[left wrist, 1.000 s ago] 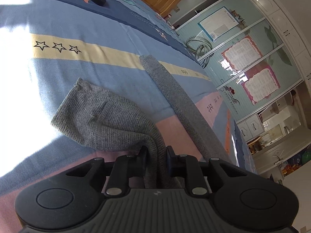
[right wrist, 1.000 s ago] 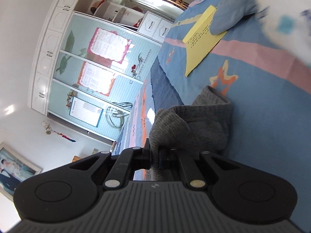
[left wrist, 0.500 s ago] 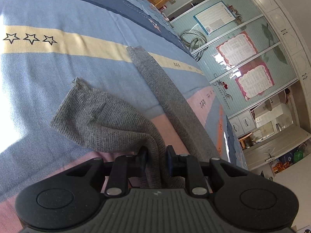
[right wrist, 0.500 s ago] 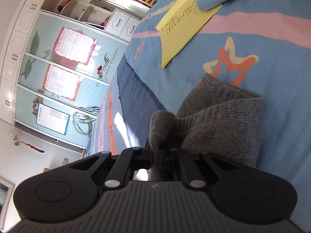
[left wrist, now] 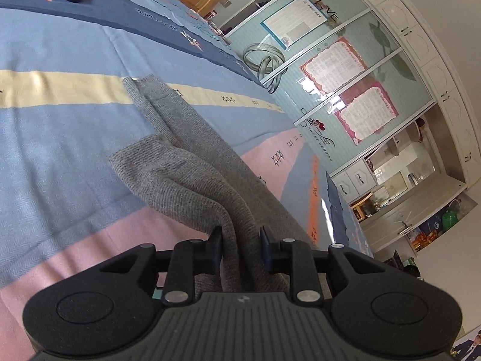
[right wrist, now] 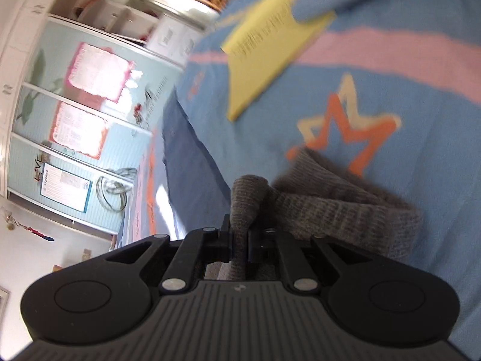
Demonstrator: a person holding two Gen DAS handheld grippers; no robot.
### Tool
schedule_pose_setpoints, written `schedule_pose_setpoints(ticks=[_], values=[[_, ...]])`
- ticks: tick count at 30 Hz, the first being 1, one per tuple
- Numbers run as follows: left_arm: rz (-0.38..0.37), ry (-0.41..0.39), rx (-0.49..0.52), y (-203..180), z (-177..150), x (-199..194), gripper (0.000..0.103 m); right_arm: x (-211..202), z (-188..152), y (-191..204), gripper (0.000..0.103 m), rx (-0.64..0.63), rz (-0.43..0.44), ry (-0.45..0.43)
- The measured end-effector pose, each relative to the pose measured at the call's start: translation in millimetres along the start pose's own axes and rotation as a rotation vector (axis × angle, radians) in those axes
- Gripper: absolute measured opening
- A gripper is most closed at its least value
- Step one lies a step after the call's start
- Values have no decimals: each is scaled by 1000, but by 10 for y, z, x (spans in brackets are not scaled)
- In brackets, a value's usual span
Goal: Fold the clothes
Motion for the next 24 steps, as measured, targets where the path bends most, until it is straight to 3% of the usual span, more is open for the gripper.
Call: schedule_pose_setpoints(ticks=[1,4,6,7,9,12,14,16,17,20,22,24], values=[[5,-4,-8,27,12,-28,28,-19,10,20,16,-2,20,18],[23,-31,-18,58,75,-134,29,-153,26,142,54,-5,112,75],[32,-46,-26,47,93,-234,31,-294,42,219,72,-10,149,105],[36,-54,-29,34,94,-275,31,-371,48,254,76,-24,155,120],[47,-68,-27,-16,76,-346,31,-604,89,336,76,-117,149,93],[73,-99,-11,-137,29,-467,31,-948,163,478,74,-406,78,-16],[74,-111,19,-302,-50,-540,32,-1044,167,496,69,-531,39,-33],[47,-99,58,-535,-192,-586,34,-1028,154,427,53,-512,60,26],[27,-92,78,-664,-270,-601,35,-1006,151,390,52,-494,72,49],[-29,-81,144,-1019,-498,-613,51,-940,166,308,51,-498,72,56],[-53,-78,177,-1182,-622,-596,54,-882,175,273,52,-515,69,54],[-32,-121,182,-1199,-647,-595,63,-793,126,291,55,-598,41,55]])
Point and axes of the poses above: each gripper's, at about its wrist camera, not at the fingertips, and x roughly the way its jaws point, y to its left, z to its top, the point moved 10 cm from there along x, roughly the way its jaws point, and after that the axes turned 1 degree about -y, right-handed, at the moved point
